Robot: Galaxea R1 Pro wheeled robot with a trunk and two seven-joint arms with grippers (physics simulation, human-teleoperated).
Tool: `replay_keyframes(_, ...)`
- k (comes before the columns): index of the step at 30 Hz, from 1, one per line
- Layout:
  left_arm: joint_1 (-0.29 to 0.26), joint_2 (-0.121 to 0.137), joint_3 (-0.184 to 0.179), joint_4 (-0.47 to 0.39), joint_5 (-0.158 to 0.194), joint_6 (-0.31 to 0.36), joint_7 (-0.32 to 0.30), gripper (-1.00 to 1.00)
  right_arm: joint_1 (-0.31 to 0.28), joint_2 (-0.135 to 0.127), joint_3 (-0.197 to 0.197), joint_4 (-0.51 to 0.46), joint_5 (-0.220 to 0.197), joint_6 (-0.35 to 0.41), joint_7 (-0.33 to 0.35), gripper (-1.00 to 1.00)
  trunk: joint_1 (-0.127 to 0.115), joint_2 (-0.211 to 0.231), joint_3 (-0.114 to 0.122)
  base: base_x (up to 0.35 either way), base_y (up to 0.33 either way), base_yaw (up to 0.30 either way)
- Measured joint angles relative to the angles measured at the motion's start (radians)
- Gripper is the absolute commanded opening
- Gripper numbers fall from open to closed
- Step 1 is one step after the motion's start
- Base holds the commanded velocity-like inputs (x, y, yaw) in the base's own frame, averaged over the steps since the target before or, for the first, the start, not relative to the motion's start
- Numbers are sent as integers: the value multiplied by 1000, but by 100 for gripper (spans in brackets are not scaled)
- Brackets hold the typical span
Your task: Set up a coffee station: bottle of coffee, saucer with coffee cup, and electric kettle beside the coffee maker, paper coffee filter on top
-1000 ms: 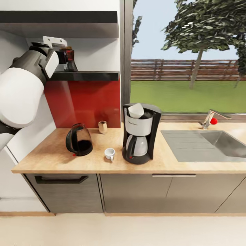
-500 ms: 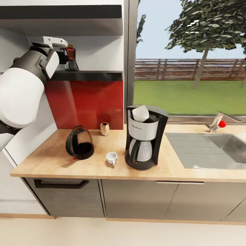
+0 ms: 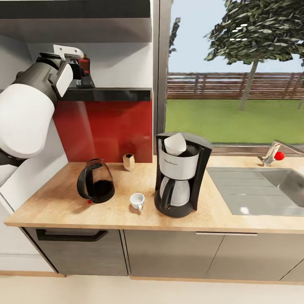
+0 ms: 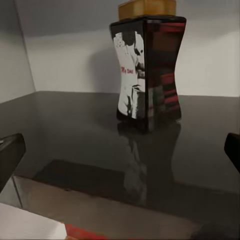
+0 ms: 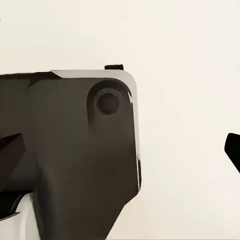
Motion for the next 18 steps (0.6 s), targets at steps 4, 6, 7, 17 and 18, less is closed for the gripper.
replay_keyframes(4, 0, 0, 0, -1, 0, 0, 0, 100, 0, 0, 0, 0, 0, 0, 0, 100, 0, 0, 0, 156, 0, 0)
replay_keyframes(6, 0, 0, 0, -8, -1, 0, -1, 100, 0, 0, 0, 0, 0, 0, 0, 100, 0, 0, 0, 41, 0, 0)
replay_keyframes(7, 0, 0, 1, -15, 0, 0, -1, 100, 0, 0, 0, 0, 0, 0, 0, 100, 0, 0, 0, 16, 0, 0)
replay_keyframes(17, 0, 1, 0, -33, -1, 2, -2, 100, 0, 0, 0, 0, 0, 0, 0, 100, 0, 0, 0, 31, 0, 0)
replay_keyframes(18, 0, 1, 0, -33, -1, 2, -2, 100, 0, 0, 0, 0, 0, 0, 0, 100, 0, 0, 0, 169, 0, 0)
